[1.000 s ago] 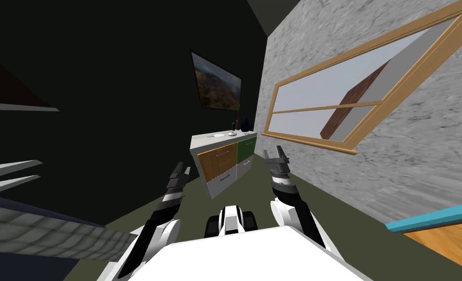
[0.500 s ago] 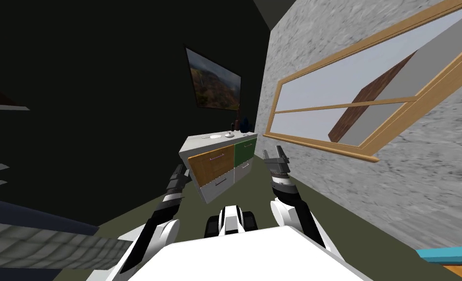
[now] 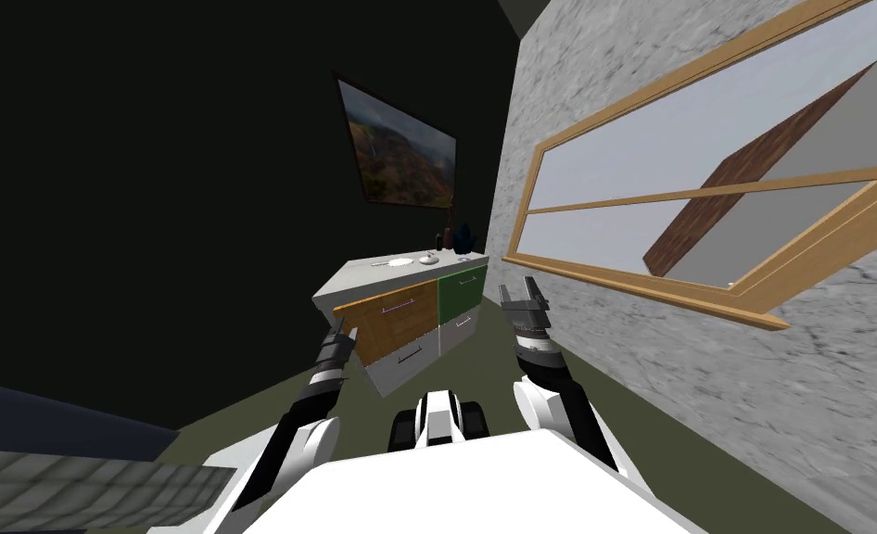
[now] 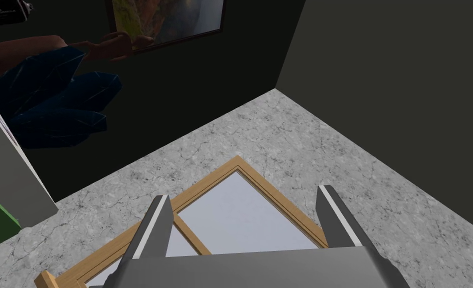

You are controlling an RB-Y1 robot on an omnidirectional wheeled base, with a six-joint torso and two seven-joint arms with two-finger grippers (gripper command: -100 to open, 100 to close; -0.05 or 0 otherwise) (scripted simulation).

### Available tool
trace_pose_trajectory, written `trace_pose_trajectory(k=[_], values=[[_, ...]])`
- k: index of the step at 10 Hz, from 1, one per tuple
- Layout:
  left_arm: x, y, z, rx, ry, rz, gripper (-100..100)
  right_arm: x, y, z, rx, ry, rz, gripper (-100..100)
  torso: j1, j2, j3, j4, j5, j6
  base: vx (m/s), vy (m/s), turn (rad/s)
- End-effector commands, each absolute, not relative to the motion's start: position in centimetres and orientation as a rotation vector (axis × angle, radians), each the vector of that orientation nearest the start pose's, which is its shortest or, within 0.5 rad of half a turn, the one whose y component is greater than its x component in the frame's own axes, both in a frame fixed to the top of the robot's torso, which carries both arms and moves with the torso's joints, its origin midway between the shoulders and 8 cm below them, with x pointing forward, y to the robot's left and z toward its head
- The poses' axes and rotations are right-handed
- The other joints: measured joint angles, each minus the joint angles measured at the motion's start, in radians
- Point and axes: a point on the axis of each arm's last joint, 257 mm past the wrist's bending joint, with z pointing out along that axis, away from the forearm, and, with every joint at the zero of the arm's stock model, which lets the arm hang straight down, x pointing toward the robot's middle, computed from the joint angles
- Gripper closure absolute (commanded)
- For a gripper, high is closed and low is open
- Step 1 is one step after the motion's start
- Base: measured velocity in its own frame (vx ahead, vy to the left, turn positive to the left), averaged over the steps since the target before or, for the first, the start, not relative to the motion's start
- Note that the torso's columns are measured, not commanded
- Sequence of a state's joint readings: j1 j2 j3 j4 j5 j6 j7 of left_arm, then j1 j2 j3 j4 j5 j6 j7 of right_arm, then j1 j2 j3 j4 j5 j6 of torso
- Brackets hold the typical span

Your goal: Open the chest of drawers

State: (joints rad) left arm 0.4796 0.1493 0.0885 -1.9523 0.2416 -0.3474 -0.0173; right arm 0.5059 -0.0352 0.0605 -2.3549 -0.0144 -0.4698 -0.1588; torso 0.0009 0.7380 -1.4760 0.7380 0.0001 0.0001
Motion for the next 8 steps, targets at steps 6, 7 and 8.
trace_pose_trajectory(k=[6,7,8], values=[[38.8,38.4,-19.7,-1.276,0.782,-1.163,-100,33.6,-25.6,4.9,0.679,0.567,1.530,0,0.001,0.001,0.001,0.000,0.000,0.000,0.105,-0.168,0.065],[38.7,38.4,-20.2,-1.303,0.761,-1.166,-100,33.6,-25.6,4.9,0.679,0.567,1.530,0,0.003,0.001,0.001,0.000,0.001,0.000,0.055,-0.090,0.037],[38.6,38.3,-20.6,-1.329,0.739,-1.169,-100,33.6,-25.6,4.9,0.679,0.567,1.530,0,0.003,0.002,0.001,0.000,0.001,0.000,0.043,-0.070,0.027]])
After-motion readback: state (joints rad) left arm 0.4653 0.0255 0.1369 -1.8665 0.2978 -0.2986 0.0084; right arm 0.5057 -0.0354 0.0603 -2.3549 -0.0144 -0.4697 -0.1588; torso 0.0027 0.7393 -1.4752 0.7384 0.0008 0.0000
